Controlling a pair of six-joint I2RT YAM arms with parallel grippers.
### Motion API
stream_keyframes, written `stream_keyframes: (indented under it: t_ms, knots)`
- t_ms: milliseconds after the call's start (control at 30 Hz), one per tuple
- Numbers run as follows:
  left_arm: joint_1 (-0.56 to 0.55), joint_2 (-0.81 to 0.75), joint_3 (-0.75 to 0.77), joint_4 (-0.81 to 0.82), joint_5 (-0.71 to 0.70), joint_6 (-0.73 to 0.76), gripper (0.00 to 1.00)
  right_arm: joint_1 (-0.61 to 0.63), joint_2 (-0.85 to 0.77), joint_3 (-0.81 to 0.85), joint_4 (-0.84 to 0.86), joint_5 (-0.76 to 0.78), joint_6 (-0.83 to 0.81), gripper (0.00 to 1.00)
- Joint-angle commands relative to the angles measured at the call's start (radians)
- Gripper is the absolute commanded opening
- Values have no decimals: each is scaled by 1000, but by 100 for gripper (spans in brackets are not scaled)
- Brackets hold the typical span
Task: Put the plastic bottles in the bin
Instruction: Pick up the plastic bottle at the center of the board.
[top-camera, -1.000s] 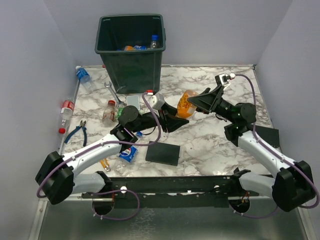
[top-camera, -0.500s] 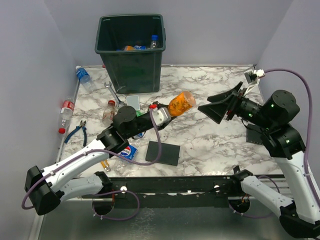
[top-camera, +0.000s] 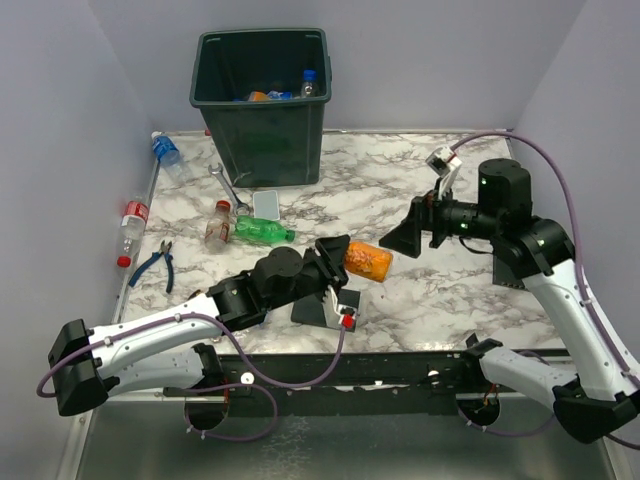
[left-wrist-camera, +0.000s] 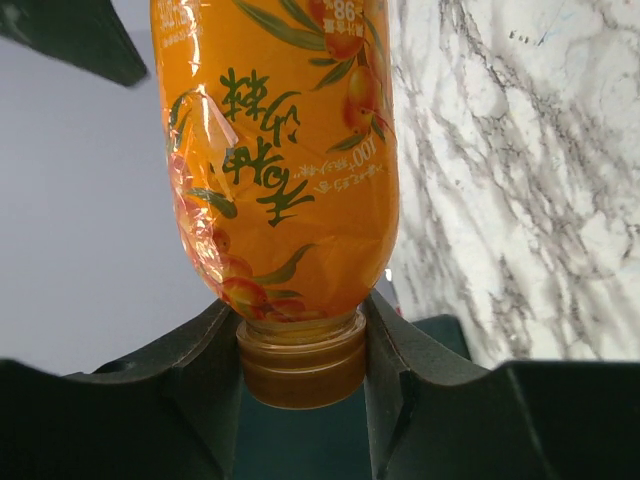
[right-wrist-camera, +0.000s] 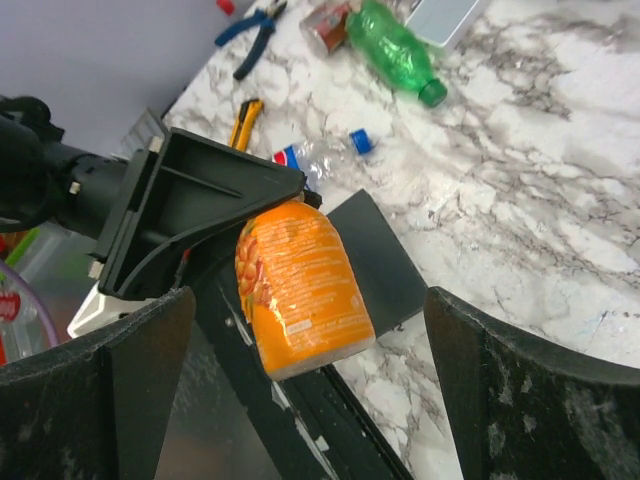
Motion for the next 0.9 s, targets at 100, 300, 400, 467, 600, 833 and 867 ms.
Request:
stream_keyframes:
  t_ms: [100,300,400,467,600,833,867]
  knots:
    - [-37,-4,42,-40,-51,246,0,63,40,-56,-57,-68,-106,100]
    - [-37,-23,51,-82,-78,267,0,127,72,-103,-59,-66,-127,97]
    - [-39,-26,62,-99,-81,270,0,175,93,-123,-47,-58,-126,96]
    - [-39,-22,73,-106,-83,274,0,207,105,-140,-27,-51,-119,96]
    - [-40,-17,94,-112,-71,275,0,249,129,-176,11,30,-105,90]
    - [-39,-15,112,-114,-65,253,0,266,82,-230,101,109,-96,55]
    - [-39,-17,112,-114,-66,243,8,266,69,-234,108,119,-97,51]
